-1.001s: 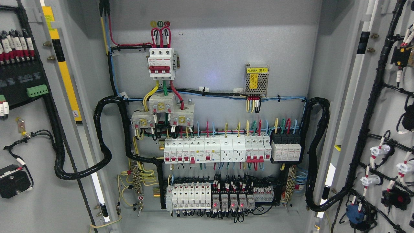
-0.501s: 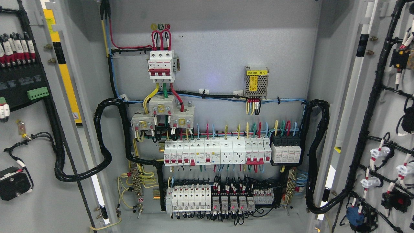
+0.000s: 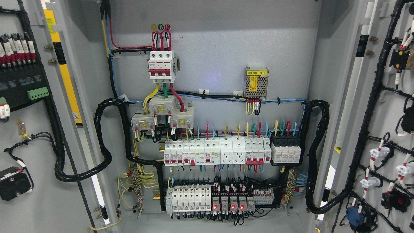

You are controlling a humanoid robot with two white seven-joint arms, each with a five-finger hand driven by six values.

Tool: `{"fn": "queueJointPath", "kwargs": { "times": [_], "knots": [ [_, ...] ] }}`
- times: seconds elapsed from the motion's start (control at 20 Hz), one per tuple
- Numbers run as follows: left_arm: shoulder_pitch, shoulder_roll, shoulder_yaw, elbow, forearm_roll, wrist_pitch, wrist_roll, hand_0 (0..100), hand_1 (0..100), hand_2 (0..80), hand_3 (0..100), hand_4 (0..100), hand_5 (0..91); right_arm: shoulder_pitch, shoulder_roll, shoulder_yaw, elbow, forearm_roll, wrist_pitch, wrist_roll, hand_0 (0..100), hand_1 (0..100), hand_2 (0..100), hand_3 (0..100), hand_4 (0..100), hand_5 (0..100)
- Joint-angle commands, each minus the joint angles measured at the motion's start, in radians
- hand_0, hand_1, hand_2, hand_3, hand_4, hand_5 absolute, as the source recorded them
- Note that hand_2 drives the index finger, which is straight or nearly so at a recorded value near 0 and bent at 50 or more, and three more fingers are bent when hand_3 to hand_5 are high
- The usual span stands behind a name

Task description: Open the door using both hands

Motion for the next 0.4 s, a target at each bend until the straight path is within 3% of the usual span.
{"fn": "queueJointPath", "kwargs": {
  "times": [0.0,0.15,0.35],
  "knots": [
    [-0.004,0.008,-0.049,0.04,-0.01,-0.003,0.0,0,0,0.0,0,0,0.0,-0.005,0.008,-0.022,0.124,-0.002,0.007,0.0,22,0,0,0,0,0],
    [-0.007,0.011,-0.048,0.04,-0.008,-0.006,0.0,0,0,0.0,0,0,0.0,-0.005,0.01,-0.084,0.124,-0.002,0.01,0.003,22,0,0,0,0,0],
    [-0.017,0.014,-0.036,0.04,0.002,-0.006,0.001,0,0,0.0,0,0,0.0,-0.005,0.011,-0.101,0.124,-0.005,0.009,0.003,21,0,0,0,0,0]
  ]
}}
